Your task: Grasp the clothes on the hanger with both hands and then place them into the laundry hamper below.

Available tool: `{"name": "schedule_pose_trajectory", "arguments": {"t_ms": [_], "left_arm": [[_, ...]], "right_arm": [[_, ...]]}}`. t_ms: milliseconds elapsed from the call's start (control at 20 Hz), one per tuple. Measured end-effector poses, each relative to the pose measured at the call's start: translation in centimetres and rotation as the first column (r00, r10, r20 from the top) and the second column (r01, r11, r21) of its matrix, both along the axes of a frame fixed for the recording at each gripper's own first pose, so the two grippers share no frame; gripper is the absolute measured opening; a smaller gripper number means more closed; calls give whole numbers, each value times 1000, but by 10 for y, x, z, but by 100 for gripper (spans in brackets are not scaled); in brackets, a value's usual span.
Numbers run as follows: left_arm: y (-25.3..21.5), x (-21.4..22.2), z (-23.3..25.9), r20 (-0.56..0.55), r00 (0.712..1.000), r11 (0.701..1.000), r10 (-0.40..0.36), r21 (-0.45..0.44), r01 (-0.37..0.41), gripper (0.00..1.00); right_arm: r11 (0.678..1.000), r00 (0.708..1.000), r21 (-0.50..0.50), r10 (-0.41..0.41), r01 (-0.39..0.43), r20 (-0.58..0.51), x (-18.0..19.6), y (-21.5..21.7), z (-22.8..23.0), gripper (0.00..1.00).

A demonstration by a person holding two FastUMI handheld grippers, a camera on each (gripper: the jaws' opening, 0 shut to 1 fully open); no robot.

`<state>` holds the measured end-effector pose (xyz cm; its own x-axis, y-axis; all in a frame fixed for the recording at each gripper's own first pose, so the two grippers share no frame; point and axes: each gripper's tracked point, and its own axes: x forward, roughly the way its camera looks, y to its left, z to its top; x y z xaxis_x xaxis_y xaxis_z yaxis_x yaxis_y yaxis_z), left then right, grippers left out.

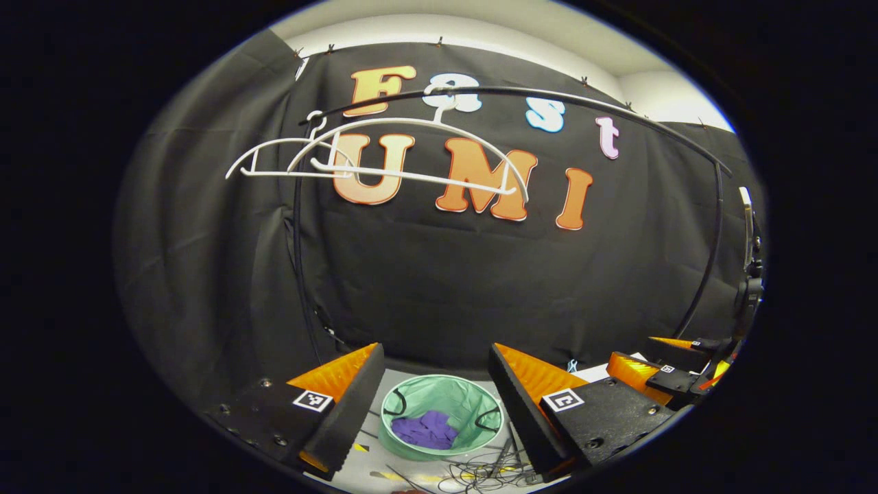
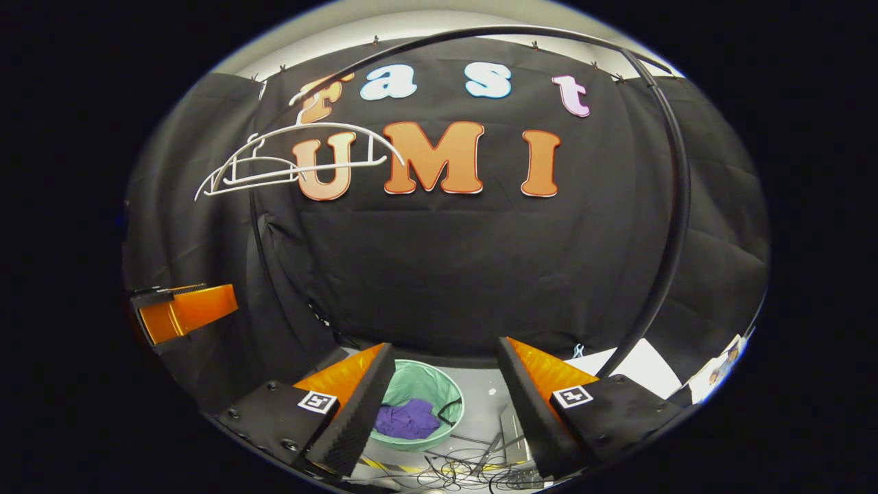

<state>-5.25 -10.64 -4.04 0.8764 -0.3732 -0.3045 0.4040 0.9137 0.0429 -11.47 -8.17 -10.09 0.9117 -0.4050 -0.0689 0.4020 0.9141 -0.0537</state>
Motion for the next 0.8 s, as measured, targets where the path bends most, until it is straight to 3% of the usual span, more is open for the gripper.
{"name": "schedule_pose_trajectory", "arguments": {"t_ms": [250,800], "left_arm": [[0,8,27,43,999,999,-32,-9,32,96],[3,5,14,27,998,998,-56,-11,56,96]], "right_arm": [[1000,999,-1,-2,2,53,1,10,19,99],[1000,998,1,-29,29,55,3,12,15,99]]}}
